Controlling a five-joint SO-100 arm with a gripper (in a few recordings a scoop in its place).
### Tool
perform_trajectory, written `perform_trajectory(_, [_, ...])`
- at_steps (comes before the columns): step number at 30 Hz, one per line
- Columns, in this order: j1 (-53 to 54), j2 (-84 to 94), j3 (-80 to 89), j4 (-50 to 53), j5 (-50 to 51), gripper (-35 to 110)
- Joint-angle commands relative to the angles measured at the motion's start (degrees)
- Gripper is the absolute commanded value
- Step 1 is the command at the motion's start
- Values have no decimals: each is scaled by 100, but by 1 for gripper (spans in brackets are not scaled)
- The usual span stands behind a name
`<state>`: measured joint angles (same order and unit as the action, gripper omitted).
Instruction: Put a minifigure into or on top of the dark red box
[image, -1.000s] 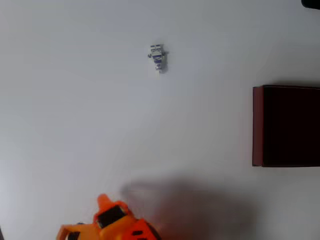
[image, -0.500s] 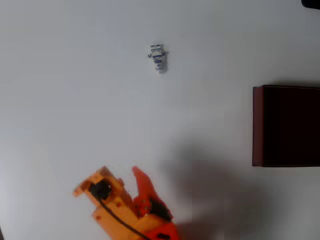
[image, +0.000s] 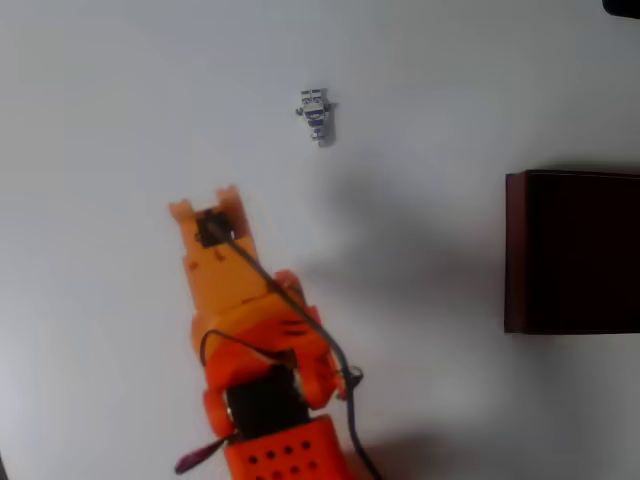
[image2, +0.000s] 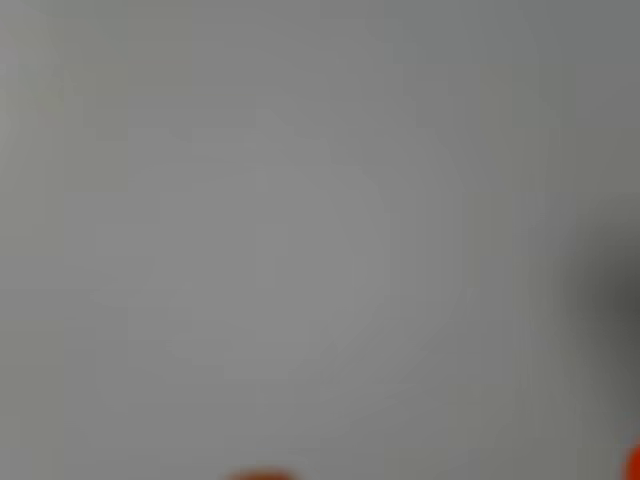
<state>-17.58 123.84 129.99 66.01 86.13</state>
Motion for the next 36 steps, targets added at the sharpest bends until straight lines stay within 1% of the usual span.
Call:
perform_trajectory(1, [290,-712,-721,-26,88,18])
perform_trajectory(8, [879,-2188,-1907,-114,-369,19])
perform_trajectory(14, [976,-3551,-3472,185,-598,20])
perform_trajectory(21, [967,-4658,-4816,360,-782,20])
perform_trajectory(24, [1099,-5142,-5458,677,-940,20])
perform_trajectory(30, [1397,-5414,-5634,536,-1143,21])
perform_trajectory(36, [1626,-5730,-5950,633,-1213,21])
